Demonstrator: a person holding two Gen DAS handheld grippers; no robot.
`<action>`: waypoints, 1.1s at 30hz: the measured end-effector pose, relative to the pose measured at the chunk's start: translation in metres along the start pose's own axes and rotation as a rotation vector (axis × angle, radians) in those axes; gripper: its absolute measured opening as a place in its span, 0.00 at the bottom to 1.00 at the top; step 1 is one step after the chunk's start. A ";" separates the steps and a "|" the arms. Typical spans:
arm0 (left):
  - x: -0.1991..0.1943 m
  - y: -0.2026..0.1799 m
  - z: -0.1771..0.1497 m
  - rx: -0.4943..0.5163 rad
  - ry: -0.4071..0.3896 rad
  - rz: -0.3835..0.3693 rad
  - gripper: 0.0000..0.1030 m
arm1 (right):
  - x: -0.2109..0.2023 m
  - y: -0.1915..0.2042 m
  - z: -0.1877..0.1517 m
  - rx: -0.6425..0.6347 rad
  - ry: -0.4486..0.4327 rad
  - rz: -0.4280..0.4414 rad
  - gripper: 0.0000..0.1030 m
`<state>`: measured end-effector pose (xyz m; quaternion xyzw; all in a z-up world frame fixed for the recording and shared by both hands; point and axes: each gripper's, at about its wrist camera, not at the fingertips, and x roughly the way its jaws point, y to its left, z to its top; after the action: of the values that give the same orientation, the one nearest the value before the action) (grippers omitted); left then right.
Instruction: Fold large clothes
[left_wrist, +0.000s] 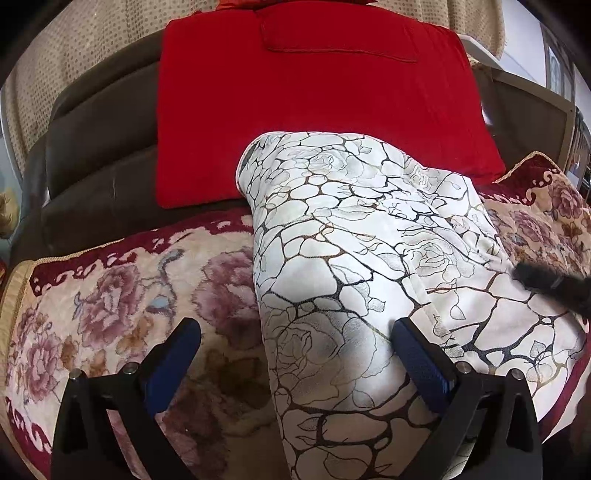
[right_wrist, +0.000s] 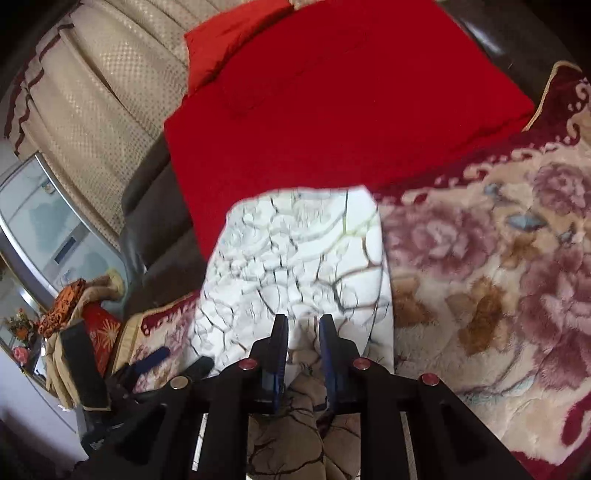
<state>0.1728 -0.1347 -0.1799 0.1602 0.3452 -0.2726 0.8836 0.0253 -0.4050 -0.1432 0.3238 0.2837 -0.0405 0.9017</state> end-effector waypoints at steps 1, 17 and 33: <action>0.000 -0.001 0.000 0.002 0.001 -0.001 1.00 | 0.008 -0.001 -0.002 -0.001 0.040 -0.015 0.22; 0.005 0.045 0.043 -0.068 -0.083 -0.003 1.00 | 0.008 0.000 0.043 -0.005 -0.015 0.023 0.23; 0.084 0.030 0.075 -0.008 0.059 0.061 1.00 | 0.073 -0.019 0.057 0.063 0.168 0.006 0.25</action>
<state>0.2814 -0.1772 -0.1822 0.1753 0.3669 -0.2392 0.8817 0.1093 -0.4461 -0.1572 0.3549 0.3558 -0.0193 0.8643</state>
